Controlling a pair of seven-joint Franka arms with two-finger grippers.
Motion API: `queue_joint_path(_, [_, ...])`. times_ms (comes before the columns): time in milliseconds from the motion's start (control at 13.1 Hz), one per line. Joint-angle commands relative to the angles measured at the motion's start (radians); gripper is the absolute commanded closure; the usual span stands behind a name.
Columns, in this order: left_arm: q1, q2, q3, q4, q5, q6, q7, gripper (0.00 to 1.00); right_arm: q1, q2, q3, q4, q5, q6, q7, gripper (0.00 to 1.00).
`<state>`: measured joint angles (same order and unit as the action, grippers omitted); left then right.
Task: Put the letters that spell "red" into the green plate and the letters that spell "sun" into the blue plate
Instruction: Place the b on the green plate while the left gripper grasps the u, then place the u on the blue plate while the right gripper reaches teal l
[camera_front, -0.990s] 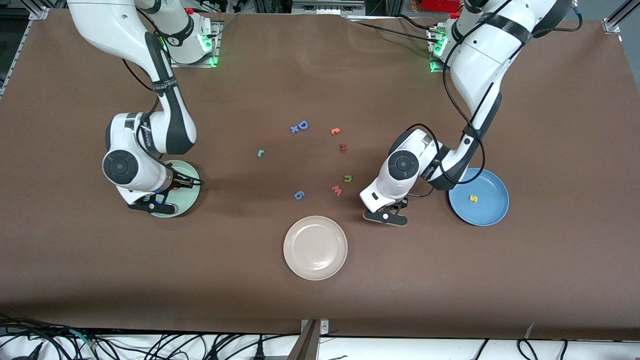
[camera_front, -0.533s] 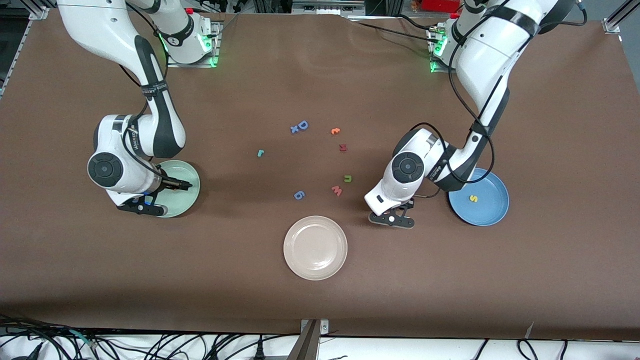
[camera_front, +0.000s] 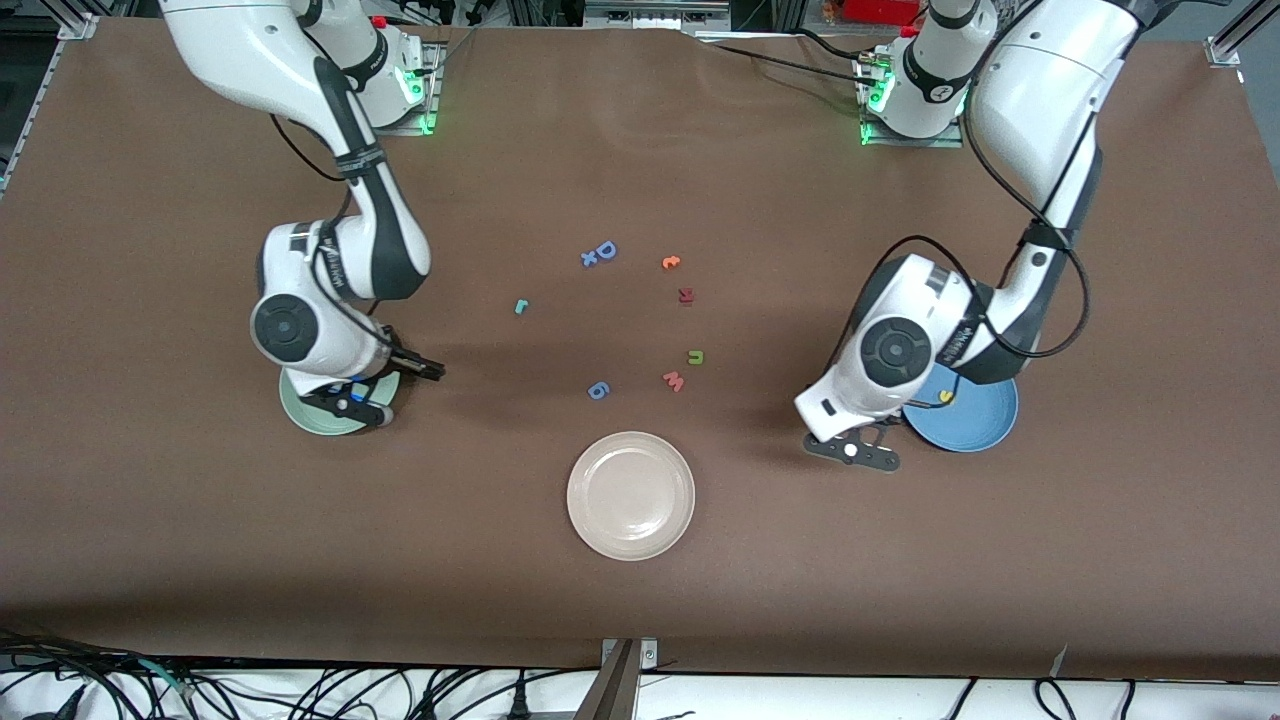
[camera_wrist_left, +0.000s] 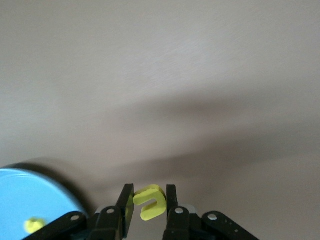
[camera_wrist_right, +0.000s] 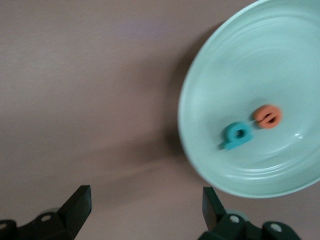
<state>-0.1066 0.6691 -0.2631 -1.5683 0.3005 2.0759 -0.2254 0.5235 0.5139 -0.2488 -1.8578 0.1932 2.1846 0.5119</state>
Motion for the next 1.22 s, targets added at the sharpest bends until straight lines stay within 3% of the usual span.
queue_joint_path(0, [0.062, -0.025, -0.011, -0.041, 0.014, -0.043, 0.089, 1.0, 0.01, -0.055, 0.068, -0.115, 0.012, 0.153, 0.155, 0.01])
queue_joint_path(152, [0.119, -0.032, -0.013, -0.068, 0.014, -0.066, 0.159, 1.0, 0.048, -0.071, 0.077, -0.176, 0.012, 0.246, 0.239, 0.01])
queue_joint_path(381, [0.237, -0.054, -0.069, -0.125, 0.002, -0.066, 0.297, 1.0, 0.131, -0.089, 0.075, -0.28, 0.011, 0.395, 0.374, 0.01])
queue_joint_path(838, [0.321, -0.086, -0.113, -0.259, 0.002, -0.056, 0.299, 1.0, 0.233, -0.091, 0.074, -0.336, 0.011, 0.425, 0.522, 0.02])
queue_joint_path(990, [0.337, -0.112, -0.122, -0.294, 0.002, -0.054, 0.299, 0.91, 0.242, -0.091, 0.074, -0.36, 0.011, 0.452, 0.525, 0.04])
queue_joint_path(1066, [0.341, -0.112, -0.129, -0.296, 0.002, -0.054, 0.299, 0.61, 0.242, -0.091, 0.074, -0.363, 0.011, 0.454, 0.525, 0.09])
queue_joint_path(1143, [0.341, -0.111, -0.13, -0.294, 0.002, -0.053, 0.299, 0.04, 0.248, -0.091, 0.074, -0.368, 0.011, 0.454, 0.525, 0.13])
